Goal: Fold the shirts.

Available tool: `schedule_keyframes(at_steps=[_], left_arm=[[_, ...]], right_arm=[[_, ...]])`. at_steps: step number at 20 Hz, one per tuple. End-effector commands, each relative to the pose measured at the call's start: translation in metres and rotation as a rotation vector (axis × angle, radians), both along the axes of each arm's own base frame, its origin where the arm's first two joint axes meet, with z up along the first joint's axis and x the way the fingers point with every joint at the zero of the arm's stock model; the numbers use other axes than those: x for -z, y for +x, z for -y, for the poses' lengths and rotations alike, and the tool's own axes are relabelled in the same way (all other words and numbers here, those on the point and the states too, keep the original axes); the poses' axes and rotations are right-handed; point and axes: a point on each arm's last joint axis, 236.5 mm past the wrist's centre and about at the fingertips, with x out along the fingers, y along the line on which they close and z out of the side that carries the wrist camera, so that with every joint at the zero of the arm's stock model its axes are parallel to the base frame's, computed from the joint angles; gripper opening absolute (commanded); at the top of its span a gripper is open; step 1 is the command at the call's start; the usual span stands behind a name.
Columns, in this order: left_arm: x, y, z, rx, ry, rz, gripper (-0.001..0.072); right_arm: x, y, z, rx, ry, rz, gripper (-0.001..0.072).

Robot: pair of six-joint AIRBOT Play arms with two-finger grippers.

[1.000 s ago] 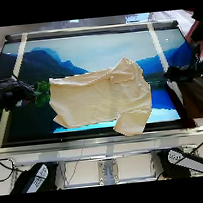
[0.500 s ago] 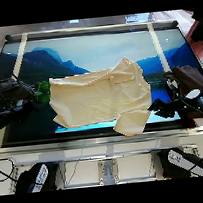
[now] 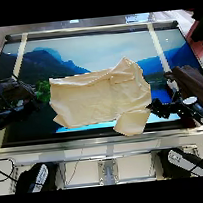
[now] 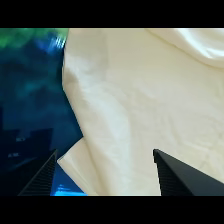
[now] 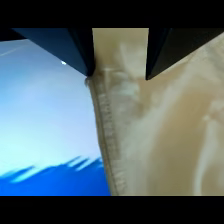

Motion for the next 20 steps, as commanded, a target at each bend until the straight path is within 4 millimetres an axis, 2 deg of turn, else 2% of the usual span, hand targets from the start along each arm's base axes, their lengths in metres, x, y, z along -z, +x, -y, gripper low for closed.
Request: schedule_keyframes(at_steps=[1,2,4,6,8,10,11,14,15,17,20], left_arm=[[-0.001,0.002,-0.001,-0.003,0.001,0.009,0.0691],[-0.001,0.001,0.000,-0.002,0.000,0.008,0.0690],[-0.001,0.000,0.000,0.000,-0.003,0.003,0.0690],[-0.003,0.003,0.003,-0.020,-0.033,0.012,0.0690],[-0.001,0.006,-0.006,-0.150,-0.095,-0.007,0.0690],[0.016,0.001,-0.024,-0.364,-0.165,-0.064,0.0690],[0.032,-0.007,-0.025,-0.411,-0.183,-0.115,0.0690],[0.080,-0.043,-0.001,-0.414,-0.263,-0.306,0.0690],[0.091,-0.048,0.008,-0.418,-0.306,-0.342,0.0689],[0.106,-0.052,0.022,-0.450,-0.390,-0.370,0.0603],[0.114,-0.045,0.023,-0.481,-0.430,-0.361,0.0589]], right_arm=[[-0.003,0.011,0.000,0.049,0.015,0.035,0.0362],[-0.003,0.011,0.000,0.047,0.017,0.033,0.0322],[-0.004,0.010,-0.002,0.045,0.025,0.031,0.0034],[-0.010,0.015,-0.008,0.034,0.051,0.062,0.0028],[-0.022,0.027,-0.014,0.021,0.082,0.130,0.0027],[-0.033,0.037,-0.016,0.030,0.106,0.171,0.0027],[-0.036,0.039,-0.016,0.026,0.110,0.178,0.0027],[-0.045,0.039,-0.024,-0.020,0.133,0.207,0.0027],[-0.047,0.039,-0.026,-0.023,0.144,0.207,0.0027],[-0.049,0.039,-0.029,-0.025,0.160,0.207,0.0027],[-0.052,0.037,-0.033,-0.033,0.178,0.209,0.0027]])
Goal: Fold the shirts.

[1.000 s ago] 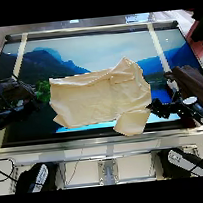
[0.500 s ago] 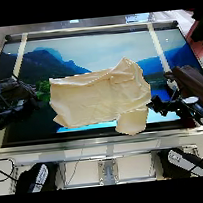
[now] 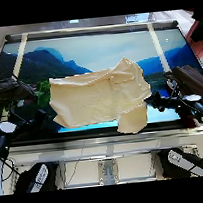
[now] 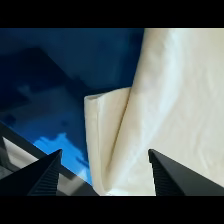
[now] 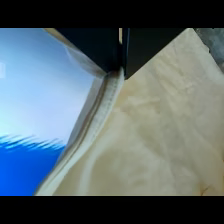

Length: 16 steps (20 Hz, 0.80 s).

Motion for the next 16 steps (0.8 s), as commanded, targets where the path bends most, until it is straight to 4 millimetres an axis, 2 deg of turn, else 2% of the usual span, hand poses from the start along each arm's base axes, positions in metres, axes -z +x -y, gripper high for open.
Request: schedule_keyframes(at_steps=[1,7,12,14,15,16], left_arm=[[0.014,0.002,0.006,-0.056,-0.061,-0.016,0.0589],[0.031,0.010,0.011,-0.080,-0.116,-0.044,0.0588],[0.050,0.008,0.011,-0.073,-0.123,-0.094,0.0583],[0.053,0.009,0.010,-0.081,-0.121,-0.097,0.0463],[0.053,0.011,0.008,-0.087,-0.115,-0.088,0.0450],[0.052,0.015,0.006,-0.097,-0.112,-0.076,0.0356]], right_arm=[[-0.008,0.001,-0.007,-0.021,0.032,0.025,0.0027],[-0.031,0.017,-0.015,0.013,0.121,0.107,0.0027],[-0.044,0.021,-0.022,0.005,0.170,0.147,0.0027],[-0.045,0.020,-0.023,0.003,0.175,0.147,0.0027],[-0.045,0.020,-0.023,0.003,0.175,0.147,0.0027],[-0.045,0.020,-0.023,0.003,0.176,0.147,0.0027]])
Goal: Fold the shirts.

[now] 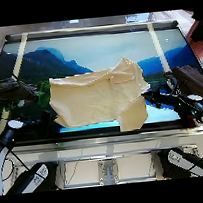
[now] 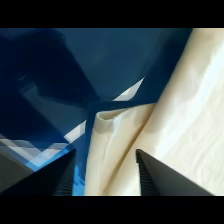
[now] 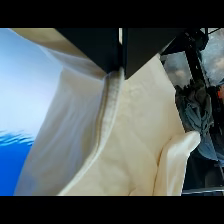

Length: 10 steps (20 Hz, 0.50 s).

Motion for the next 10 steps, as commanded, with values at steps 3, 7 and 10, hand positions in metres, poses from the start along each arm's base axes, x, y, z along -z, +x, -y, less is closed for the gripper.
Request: schedule_keyframes(at_steps=[3,7,10], left_arm=[[0.002,0.015,-0.013,-0.043,0.043,0.050,0.0282],[0.002,0.022,-0.013,-0.043,0.066,0.076,0.0271],[0.007,0.020,-0.001,-0.027,0.037,0.052,0.0223]], right_arm=[[-0.004,0.001,-0.001,0.000,0.013,0.012,0.0027],[-0.004,0.002,-0.001,0.001,0.013,0.012,0.0027],[-0.005,0.002,-0.001,0.000,0.014,0.020,0.0027]])
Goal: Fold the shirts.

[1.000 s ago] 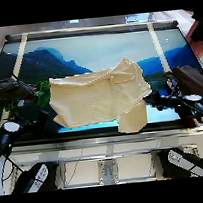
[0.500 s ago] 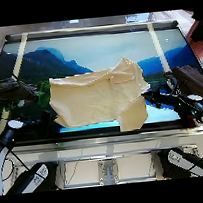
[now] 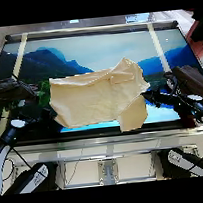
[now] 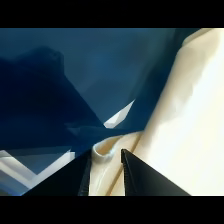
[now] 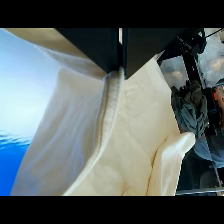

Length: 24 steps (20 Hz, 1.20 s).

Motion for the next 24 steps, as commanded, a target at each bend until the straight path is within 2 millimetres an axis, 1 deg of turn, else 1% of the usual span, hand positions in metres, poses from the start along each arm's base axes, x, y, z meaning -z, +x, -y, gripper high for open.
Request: schedule_keyframes(at_steps=[1,2,3,4,5,6,7,8,9,10,11,12,13,14,15,16,17,18,20,22,24], left_arm=[[0.002,0.002,0.009,0.013,-0.022,0.002,0.0222],[0.000,0.005,0.011,0.022,-0.025,0.017,0.0193],[-0.004,0.009,0.014,0.022,-0.041,0.042,0.0008],[-0.011,0.017,0.018,0.035,-0.054,0.082,0.0010],[-0.023,0.029,0.022,0.067,-0.061,0.147,0.0011],[-0.041,0.043,0.028,0.120,-0.067,0.230,0.0010],[-0.066,0.058,0.037,0.169,-0.087,0.319,0.0010],[-0.099,0.075,0.045,0.217,-0.108,0.424,0.0010],[-0.144,0.093,0.052,0.268,-0.114,0.559,0.0010],[-0.196,0.107,0.057,0.322,-0.095,0.709,0.0010],[-0.250,0.114,0.059,0.364,-0.050,0.850,0.0010],[-0.304,0.116,0.059,0.386,0.010,0.975,0.0009],[-0.355,0.112,0.057,0.403,0.085,1.095,0.0009],[-0.410,0.101,0.055,0.416,0.169,1.219,0.0010],[-0.457,0.086,0.051,0.413,0.247,1.321,0.0009],[-0.500,0.067,0.048,0.410,0.332,1.408,0.0010],[-0.532,0.048,0.046,0.411,0.418,1.469,0.0009],[-0.559,0.030,0.044,0.412,0.512,1.504,0.0009],[-0.591,0.001,0.041,0.407,0.677,1.509,0.0009],[-0.617,-0.024,0.032,0.379,0.846,1.497,0.0009],[-0.634,-0.040,0.017,0.329,0.977,1.456,0.0008]], right_arm=[[-0.005,0.003,0.000,0.003,0.006,0.023,0.0027],[-0.008,0.006,0.000,0.010,0.016,0.036,0.0027],[-0.012,0.008,0.000,0.018,0.026,0.051,0.0027],[-0.016,0.010,-0.001,0.024,0.040,0.062,0.0027],[-0.019,0.011,-0.001,0.026,0.051,0.074,0.0026],[-0.023,0.012,-0.002,0.018,0.047,0.097,0.0026],[-0.032,0.012,-0.004,0.005,0.048,0.134,0.0025],[-0.045,0.011,-0.007,-0.010,0.054,0.183,0.0024],[-0.062,0.009,-0.011,-0.029,0.048,0.238,0.0024],[-0.081,0.005,-0.014,-0.062,0.025,0.293,0.0023],[-0.106,-0.001,-0.019,-0.109,-0.018,0.367,0.0023],[-0.132,-0.007,-0.022,-0.143,-0.064,0.436,0.0023],[-0.167,-0.012,-0.023,-0.149,-0.113,0.512,0.0023],[-0.203,-0.018,-0.022,-0.142,-0.179,0.600,0.0023],[-0.245,-0.029,-0.019,-0.125,-0.255,0.694,0.0023],[-0.285,-0.043,-0.015,-0.090,-0.328,0.775,0.0023],[-0.323,-0.060,-0.012,-0.052,-0.400,0.854,0.0022],[-0.362,-0.079,-0.011,-0.010,-0.494,0.947,0.0022],[-0.429,-0.118,-0.014,0.062,-0.688,1.112,0.0020],[-0.474,-0.145,-0.013,0.139,-0.872,1.186,0.0020],[-0.497,-0.153,0.000,0.208,-1.018,1.186,0.0020]])
